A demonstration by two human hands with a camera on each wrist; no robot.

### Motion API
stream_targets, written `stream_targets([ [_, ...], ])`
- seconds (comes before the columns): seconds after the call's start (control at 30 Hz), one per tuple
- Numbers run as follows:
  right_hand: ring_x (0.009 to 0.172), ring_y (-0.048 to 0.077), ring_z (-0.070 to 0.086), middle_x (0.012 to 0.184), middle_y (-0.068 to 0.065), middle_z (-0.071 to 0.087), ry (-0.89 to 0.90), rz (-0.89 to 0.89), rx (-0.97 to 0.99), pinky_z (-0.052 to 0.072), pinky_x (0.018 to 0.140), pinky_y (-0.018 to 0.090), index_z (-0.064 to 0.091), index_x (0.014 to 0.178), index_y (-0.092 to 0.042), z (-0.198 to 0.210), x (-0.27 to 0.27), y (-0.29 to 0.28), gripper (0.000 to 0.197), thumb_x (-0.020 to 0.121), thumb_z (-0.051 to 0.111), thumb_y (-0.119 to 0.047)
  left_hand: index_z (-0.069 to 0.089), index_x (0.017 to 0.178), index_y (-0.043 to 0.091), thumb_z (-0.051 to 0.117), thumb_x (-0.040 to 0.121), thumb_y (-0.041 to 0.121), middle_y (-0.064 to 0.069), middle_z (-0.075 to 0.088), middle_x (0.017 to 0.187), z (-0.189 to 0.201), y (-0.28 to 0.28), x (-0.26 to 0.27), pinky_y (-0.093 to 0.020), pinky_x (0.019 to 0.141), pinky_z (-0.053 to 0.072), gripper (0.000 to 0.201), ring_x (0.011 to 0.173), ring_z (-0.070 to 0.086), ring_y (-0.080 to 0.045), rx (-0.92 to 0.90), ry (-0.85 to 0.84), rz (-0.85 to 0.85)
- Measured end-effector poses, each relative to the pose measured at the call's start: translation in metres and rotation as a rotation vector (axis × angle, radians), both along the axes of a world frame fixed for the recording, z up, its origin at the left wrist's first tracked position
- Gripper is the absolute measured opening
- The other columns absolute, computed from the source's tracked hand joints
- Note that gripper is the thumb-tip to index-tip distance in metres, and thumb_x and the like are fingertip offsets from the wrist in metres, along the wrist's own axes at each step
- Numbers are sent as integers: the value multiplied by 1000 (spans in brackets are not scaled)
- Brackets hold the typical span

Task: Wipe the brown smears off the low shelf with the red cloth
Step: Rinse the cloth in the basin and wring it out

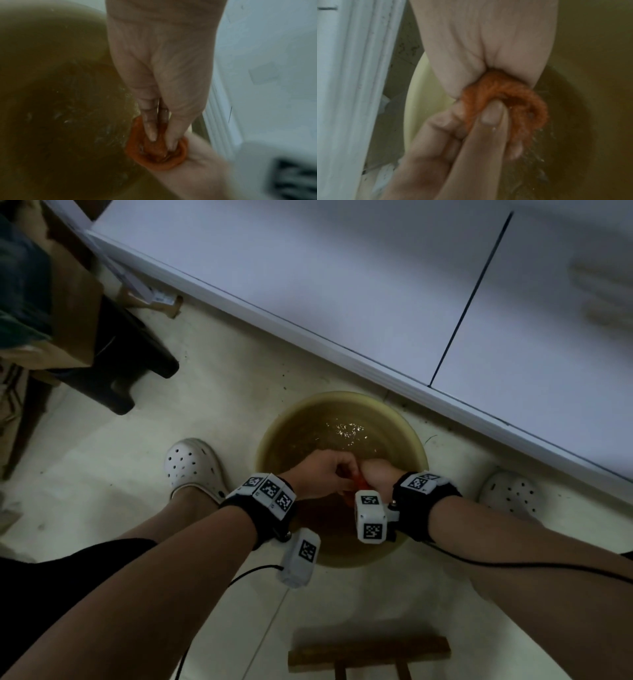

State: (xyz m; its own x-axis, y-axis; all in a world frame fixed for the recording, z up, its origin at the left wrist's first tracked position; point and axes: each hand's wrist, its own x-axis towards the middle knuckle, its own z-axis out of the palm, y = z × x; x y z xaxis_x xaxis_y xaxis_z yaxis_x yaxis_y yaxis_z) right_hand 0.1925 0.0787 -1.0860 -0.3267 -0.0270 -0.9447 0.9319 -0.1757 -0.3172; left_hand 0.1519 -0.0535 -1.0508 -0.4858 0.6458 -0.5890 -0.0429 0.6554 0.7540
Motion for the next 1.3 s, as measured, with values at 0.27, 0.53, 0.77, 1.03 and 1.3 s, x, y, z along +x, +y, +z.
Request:
stream_targets([
  [0.27,91,26,62,109,13,63,-12,-20,-44,54,75,34,53,119,-4,16,4,-4,30,98,47,-25,59,90,16,60,88,7,-1,64,92,-18,-34,-10,-12,64,45,9,75,63,-9,-218,200,90],
  [0.53,112,24,53,135,12,48,273,501,507,42,98,32,54,127,-8,4,1,15,35,97,50,-24,37,142,24,50,92,11,-4,18,155,-43,-34,-13,-41,115,30,54,139,26,-30,-445,487,-276],
  [0.77,120,32,51,132,19,53,207,968,319,40,93,30,57,124,2,-2,-3,10,33,99,41,-13,36,143,31,44,95,20,4,13,158,-73,-24,-9,-46,111,35,50,143,22,-27,-565,431,-668],
  [1.03,127,25,46,142,8,47,229,946,415,36,102,26,52,134,-10,17,-22,23,37,98,41,-12,28,145,17,53,91,29,-7,40,144,-63,5,-18,-42,111,25,60,133,37,-26,-740,603,-613],
  [1.3,130,22,44,143,3,47,335,678,377,33,110,29,53,134,-17,33,-28,22,38,100,41,-30,53,133,20,53,93,31,-8,51,132,3,1,-34,-35,100,40,41,121,48,-28,-505,281,-387],
])
